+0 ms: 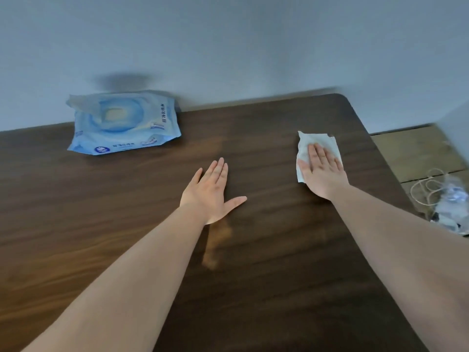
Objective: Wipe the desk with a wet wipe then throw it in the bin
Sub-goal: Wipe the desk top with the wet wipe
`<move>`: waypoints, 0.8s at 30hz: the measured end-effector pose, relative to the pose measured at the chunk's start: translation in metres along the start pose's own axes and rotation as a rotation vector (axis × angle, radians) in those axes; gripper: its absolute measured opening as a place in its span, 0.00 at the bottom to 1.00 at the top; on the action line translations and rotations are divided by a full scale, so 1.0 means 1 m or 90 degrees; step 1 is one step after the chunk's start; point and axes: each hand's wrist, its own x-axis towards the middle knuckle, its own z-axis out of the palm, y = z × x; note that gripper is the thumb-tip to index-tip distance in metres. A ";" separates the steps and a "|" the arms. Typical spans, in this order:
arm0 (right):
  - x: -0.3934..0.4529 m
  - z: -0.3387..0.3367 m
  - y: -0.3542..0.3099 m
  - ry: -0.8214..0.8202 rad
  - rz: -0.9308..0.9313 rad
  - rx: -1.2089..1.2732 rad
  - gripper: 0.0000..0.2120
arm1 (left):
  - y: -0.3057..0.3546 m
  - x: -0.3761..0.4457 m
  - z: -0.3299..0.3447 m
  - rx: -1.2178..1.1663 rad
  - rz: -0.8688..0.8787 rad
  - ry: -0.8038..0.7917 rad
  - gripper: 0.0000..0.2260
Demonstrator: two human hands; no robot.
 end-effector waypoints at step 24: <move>-0.052 0.014 0.015 -0.045 -0.087 -0.022 0.28 | 0.022 -0.043 0.014 -0.016 -0.099 -0.016 0.41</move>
